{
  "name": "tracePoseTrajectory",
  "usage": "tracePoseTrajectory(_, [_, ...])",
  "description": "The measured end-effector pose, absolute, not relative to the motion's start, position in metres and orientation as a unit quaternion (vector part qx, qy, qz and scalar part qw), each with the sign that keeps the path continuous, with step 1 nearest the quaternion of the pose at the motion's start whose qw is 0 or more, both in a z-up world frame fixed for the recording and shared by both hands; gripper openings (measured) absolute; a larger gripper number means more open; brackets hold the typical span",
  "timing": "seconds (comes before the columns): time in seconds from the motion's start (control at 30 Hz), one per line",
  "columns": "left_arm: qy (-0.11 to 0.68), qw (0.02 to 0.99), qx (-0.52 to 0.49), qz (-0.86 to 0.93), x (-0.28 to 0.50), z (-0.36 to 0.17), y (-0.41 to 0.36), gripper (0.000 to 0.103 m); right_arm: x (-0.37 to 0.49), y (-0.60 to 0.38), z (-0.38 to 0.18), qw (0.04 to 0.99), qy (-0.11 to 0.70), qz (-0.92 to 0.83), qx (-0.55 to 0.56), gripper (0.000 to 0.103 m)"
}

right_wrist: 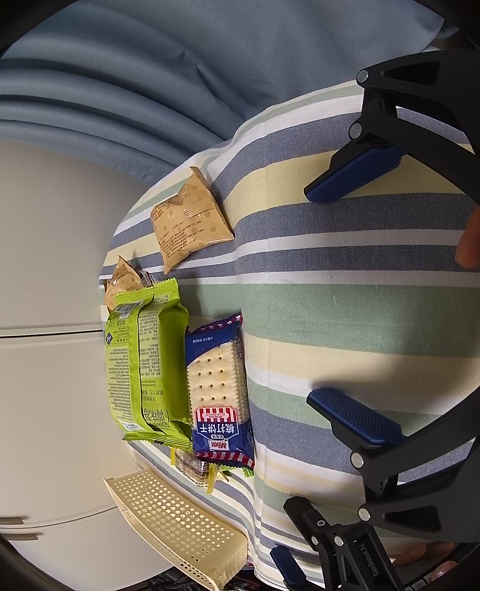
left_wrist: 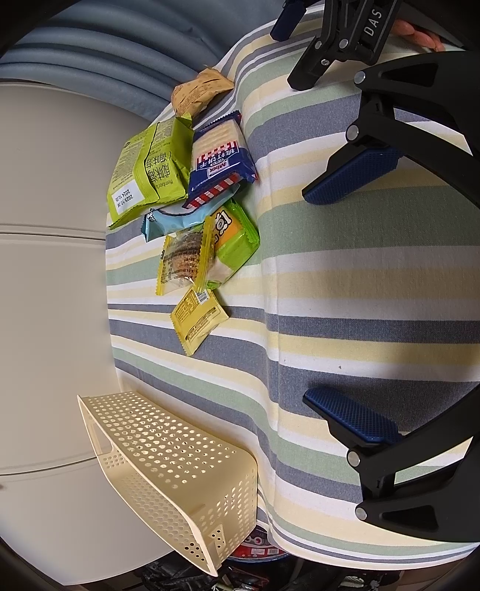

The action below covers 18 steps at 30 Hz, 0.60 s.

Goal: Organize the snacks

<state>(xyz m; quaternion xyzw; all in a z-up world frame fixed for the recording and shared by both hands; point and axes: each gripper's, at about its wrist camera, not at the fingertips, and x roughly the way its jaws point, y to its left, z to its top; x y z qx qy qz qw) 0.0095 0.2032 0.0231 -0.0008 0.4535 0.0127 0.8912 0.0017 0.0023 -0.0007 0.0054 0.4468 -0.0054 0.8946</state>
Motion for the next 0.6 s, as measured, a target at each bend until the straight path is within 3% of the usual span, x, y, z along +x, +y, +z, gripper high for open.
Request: tracePoseTrajectory(0.6, [0.454, 0.891, -0.002, 0.012, 0.0100, 0.0240, 0.2031, 0.101, 0.0021, 0.0011, -0.0004, 0.895, 0.447, -0.006, 0.005, 0.098])
